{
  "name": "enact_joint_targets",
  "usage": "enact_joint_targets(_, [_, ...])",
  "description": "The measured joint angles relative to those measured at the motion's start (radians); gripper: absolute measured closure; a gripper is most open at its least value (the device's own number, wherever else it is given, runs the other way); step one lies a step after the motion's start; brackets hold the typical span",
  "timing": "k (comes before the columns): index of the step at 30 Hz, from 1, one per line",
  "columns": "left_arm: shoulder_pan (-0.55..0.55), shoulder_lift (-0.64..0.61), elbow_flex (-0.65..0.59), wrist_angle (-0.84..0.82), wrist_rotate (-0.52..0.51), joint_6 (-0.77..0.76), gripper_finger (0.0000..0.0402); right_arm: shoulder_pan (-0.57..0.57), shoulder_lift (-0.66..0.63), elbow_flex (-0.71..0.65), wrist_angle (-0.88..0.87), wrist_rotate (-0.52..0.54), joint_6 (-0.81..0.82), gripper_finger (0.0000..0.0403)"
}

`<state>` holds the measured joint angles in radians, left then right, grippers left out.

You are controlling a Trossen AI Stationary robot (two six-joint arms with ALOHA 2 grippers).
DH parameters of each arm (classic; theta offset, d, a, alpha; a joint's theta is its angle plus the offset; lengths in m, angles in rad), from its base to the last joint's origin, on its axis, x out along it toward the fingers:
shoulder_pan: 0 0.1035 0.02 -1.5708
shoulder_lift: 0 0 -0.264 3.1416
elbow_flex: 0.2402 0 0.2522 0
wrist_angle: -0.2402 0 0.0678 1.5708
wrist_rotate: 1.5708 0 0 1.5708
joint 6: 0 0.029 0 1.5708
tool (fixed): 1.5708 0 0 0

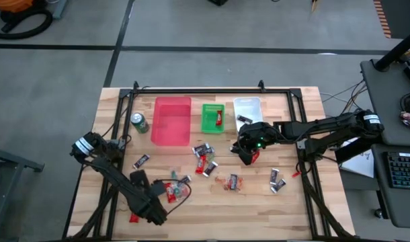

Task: Sort candy
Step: Put the red chocolate into the green bin

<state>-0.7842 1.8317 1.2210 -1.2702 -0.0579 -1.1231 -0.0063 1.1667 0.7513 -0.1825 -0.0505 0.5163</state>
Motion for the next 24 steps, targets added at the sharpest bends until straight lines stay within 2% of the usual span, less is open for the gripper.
enact_joint_targets(4, [-0.015,-0.004,-0.006,0.005,-0.047,0.201,0.0225,0.000,0.000,0.000,0.000,0.000,0.008,0.0248])
enact_joint_targets(8, [-0.029,-0.021,-0.007,0.005,-0.073,0.296,0.0235,0.000,0.000,0.000,0.000,0.000,0.009,0.0248])
enact_joint_targets(13, [-0.039,-0.064,-0.047,0.016,-0.075,0.311,0.0243,0.000,0.000,0.000,-0.001,0.000,0.007,0.0248])
enact_joint_targets(24, [-0.056,-0.264,-0.277,0.203,-0.046,0.302,0.0244,0.000,0.000,0.000,0.000,0.001,-0.002,0.0248])
